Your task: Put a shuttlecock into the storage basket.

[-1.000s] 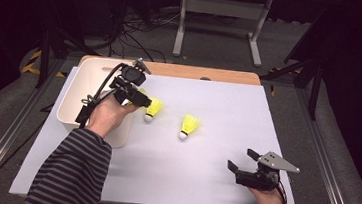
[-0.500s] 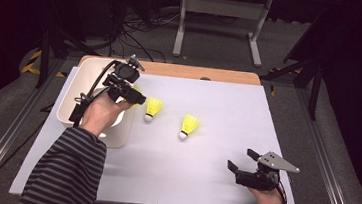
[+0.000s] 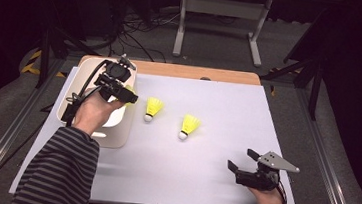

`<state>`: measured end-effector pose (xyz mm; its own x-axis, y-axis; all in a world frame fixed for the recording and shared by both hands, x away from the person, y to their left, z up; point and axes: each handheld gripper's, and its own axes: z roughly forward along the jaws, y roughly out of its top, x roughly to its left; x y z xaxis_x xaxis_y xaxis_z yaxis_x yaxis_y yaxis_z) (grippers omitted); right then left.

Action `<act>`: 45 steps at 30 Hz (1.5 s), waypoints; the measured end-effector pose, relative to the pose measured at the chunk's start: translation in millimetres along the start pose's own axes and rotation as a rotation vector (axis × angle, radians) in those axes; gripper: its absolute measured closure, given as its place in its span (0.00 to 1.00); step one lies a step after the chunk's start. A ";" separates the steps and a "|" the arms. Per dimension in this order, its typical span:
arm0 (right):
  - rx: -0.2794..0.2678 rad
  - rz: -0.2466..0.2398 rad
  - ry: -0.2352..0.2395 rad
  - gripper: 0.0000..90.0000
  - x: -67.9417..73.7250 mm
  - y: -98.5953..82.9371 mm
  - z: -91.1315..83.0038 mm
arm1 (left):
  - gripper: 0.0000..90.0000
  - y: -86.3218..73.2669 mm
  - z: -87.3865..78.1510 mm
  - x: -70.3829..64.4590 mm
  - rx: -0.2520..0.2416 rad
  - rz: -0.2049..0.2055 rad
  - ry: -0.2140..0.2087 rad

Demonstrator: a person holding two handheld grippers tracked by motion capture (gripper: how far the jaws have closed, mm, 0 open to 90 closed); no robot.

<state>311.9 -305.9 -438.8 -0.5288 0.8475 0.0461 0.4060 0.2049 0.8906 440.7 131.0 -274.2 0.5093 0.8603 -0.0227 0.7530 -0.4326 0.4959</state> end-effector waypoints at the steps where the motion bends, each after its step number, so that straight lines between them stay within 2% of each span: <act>1: 0.000 0.000 0.001 0.15 -0.1 0.0 -0.1 | 0.61 -0.4 -0.1 1.0 0.000 0.001 0.003; 13: -0.004 0.004 0.000 0.15 0.1 0.0 -0.2 | 0.61 -5.4 -1.0 11.6 0.001 -0.015 0.019; 20: -0.004 0.003 0.001 0.15 0.1 0.0 -0.2 | 0.61 -9.4 0.5 20.4 0.003 -0.046 0.023; 24: -0.005 0.003 0.000 0.15 0.0 0.0 -0.2 | 0.61 -13.2 1.6 28.7 0.000 -0.079 0.026; 29: -0.003 0.002 -0.001 0.15 0.3 0.0 -0.3 | 0.62 -16.2 2.7 32.9 -0.006 -0.096 0.027; 45: -0.006 0.003 0.000 0.15 0.0 0.0 -0.4 | 0.61 -13.5 18.1 45.3 0.011 -0.135 0.036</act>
<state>311.6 -306.0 -438.6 -0.5276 0.8481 0.0485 0.4032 0.1997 0.8930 461.2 171.0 -297.6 0.3882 0.9198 -0.0574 0.8182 -0.3154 0.4806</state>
